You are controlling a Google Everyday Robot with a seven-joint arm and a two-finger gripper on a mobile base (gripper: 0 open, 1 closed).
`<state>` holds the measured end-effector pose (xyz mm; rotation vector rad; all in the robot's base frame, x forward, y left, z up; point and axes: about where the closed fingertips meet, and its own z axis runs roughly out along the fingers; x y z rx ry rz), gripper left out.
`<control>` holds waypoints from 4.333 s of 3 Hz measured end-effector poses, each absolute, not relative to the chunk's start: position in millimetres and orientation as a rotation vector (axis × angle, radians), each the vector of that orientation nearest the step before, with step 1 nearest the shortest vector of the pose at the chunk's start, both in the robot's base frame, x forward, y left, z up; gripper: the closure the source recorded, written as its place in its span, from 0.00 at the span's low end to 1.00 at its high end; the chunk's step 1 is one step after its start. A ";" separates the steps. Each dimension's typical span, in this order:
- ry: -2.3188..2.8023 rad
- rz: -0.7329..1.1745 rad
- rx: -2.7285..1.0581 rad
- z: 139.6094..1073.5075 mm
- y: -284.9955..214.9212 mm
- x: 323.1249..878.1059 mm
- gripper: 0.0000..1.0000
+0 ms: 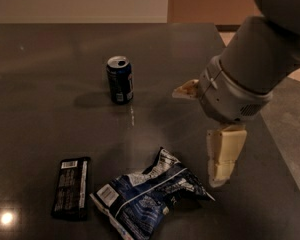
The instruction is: Move blue chip bag near pepsi can
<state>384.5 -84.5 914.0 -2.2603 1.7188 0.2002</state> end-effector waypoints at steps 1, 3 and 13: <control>1.647 0.245 -2.360 891.1 -66.6 371.1 0.00; 1.573 0.296 -2.484 862.4 -53.8 349.4 0.00; 1.366 0.019 -2.288 907.5 -33.5 499.7 0.82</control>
Offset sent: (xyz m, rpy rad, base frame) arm -0.0347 0.0328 -0.0653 -0.0660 0.1108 0.2046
